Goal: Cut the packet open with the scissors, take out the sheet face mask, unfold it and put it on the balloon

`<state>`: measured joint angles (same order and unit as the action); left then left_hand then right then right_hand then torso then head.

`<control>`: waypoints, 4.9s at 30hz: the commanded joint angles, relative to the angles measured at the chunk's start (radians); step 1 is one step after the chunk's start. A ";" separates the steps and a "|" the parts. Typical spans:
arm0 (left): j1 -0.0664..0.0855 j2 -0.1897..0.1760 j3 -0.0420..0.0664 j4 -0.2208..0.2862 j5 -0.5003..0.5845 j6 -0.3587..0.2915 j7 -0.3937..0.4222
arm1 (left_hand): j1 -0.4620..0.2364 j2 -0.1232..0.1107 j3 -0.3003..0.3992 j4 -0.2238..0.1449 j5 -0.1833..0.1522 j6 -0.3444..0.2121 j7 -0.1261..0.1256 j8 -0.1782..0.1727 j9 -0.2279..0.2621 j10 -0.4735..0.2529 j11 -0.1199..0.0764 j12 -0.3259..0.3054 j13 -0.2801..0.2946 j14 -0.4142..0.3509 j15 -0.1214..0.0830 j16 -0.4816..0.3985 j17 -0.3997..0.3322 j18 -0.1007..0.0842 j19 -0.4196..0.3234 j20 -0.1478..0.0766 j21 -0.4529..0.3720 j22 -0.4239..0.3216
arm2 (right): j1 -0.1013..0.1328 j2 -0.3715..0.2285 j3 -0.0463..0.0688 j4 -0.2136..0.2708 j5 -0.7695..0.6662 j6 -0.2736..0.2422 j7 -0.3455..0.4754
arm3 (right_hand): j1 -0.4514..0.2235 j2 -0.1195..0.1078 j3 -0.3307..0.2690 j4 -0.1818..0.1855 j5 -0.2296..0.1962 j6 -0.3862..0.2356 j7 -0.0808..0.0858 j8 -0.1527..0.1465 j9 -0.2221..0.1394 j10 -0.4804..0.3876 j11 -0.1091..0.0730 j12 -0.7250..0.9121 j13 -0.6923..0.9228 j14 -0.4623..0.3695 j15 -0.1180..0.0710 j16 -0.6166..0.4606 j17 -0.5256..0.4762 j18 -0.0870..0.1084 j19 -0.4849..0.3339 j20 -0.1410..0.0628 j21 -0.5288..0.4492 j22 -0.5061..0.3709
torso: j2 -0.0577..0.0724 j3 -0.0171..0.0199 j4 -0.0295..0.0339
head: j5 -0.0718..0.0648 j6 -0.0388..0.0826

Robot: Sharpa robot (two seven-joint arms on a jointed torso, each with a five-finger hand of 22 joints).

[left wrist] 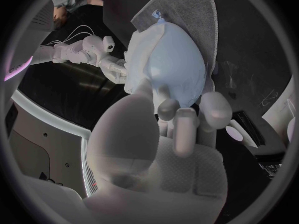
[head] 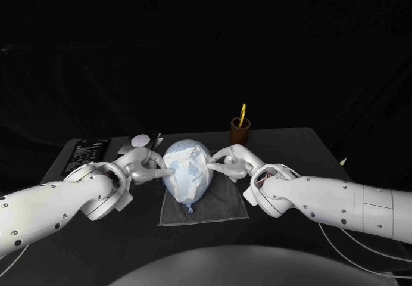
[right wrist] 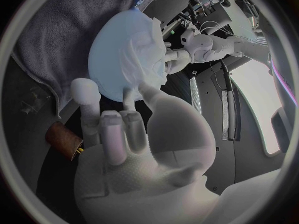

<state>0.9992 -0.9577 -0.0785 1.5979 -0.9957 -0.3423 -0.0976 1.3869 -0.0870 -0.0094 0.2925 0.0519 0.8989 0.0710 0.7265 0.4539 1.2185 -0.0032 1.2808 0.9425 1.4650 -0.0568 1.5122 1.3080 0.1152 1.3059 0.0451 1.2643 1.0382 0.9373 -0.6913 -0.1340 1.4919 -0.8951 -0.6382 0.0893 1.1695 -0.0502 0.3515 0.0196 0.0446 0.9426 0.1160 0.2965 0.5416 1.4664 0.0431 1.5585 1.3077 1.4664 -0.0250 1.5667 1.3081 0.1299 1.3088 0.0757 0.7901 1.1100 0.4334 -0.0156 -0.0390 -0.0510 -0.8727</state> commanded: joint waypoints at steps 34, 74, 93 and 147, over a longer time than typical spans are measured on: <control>-0.001 0.002 -0.001 -0.001 0.006 0.025 -0.008 | 0.006 0.004 -0.007 -0.001 -0.003 -0.004 -0.006 0.006 -0.002 0.002 -0.002 0.002 -0.002 0.045 -0.007 0.002 0.050 -0.010 0.005 -0.005 0.007 0.002 | 0.000 -0.024 0.001 0.024 0.079 -0.108 0.035 | 0.089 0.042 0.129 -0.095 0.004 0.126 -0.066 0.100 0.052 0.104 -0.065 0.012 0.263 0.104 -0.055 0.004 0.263 0.005 0.040 -0.047 0.076 0.047 | 0.000 -0.0001 -0.0010 | 0.004 0.000; -0.001 0.002 -0.001 -0.006 0.008 0.022 -0.009 | 0.006 0.004 -0.008 -0.001 -0.003 -0.004 -0.006 0.006 -0.002 0.002 -0.002 0.001 -0.003 0.045 -0.007 0.002 0.050 -0.009 0.005 -0.005 0.007 0.001 | 0.000 -0.049 0.001 -0.011 -0.034 -0.019 -0.111 | 0.068 0.033 0.180 -0.122 0.004 0.120 -0.065 0.118 0.071 0.104 -0.064 0.012 0.263 0.104 -0.054 0.004 0.263 0.006 0.038 -0.049 0.067 0.045 | 0.000 -0.0007 0.0002 | 0.004 0.000; -0.001 0.005 -0.001 -0.009 0.042 0.016 0.021 | -0.006 -0.010 -0.050 0.000 -0.003 -0.033 0.010 -0.001 -0.007 -0.058 0.012 -0.042 -0.074 0.027 0.004 -0.014 0.005 -0.001 -0.024 0.000 -0.022 -0.044 | 0.001 -0.062 0.001 -0.003 0.063 -0.050 0.017 | -0.078 -0.071 0.048 -0.039 0.003 -0.125 0.040 -0.051 0.006 0.040 0.028 -0.083 0.193 0.103 0.023 0.003 0.258 0.014 -0.039 -0.001 -0.101 -0.045 | 0.000 0.0002 -0.0009 | 0.008 0.000; 0.071 -0.011 0.040 0.009 0.020 -0.080 0.391 | 0.152 -0.083 -0.073 0.003 -0.001 -0.361 0.104 -0.043 -0.148 -0.718 0.231 -0.513 -0.625 -0.888 0.235 -0.563 -0.883 0.056 -0.510 0.214 -0.787 -0.715 | -0.076 -0.194 -0.012 0.182 -0.379 -0.108 0.171 | 0.112 0.001 0.101 -0.145 0.005 0.032 0.021 -0.101 -0.060 -0.036 0.011 -0.184 0.114 0.088 0.009 -0.012 0.206 0.039 -0.059 0.009 -0.143 -0.061 | 0.001 0.0006 -0.0030 | 0.019 0.000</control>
<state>1.0682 -0.9732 -0.0398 1.6102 -0.8844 -0.4031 0.2633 1.5399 -0.1642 -0.0864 0.2952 0.0523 0.5357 0.1613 0.6849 0.3074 0.5010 0.2213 0.7709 0.3209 0.5839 0.1756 0.9528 0.4277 0.1721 0.7968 0.2572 0.4805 0.3257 0.8621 -0.8868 -0.1462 1.6755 -1.1728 -0.7103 0.2159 1.2753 -0.0460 0.4541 -0.1215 0.0525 0.9672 0.1374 0.1996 0.4822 1.4344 0.0539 1.3753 1.3083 1.4647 -0.0162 1.5572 1.3075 0.1552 1.2566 0.0841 0.6466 1.0486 0.4329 -0.0156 -0.0411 -0.0310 -0.8728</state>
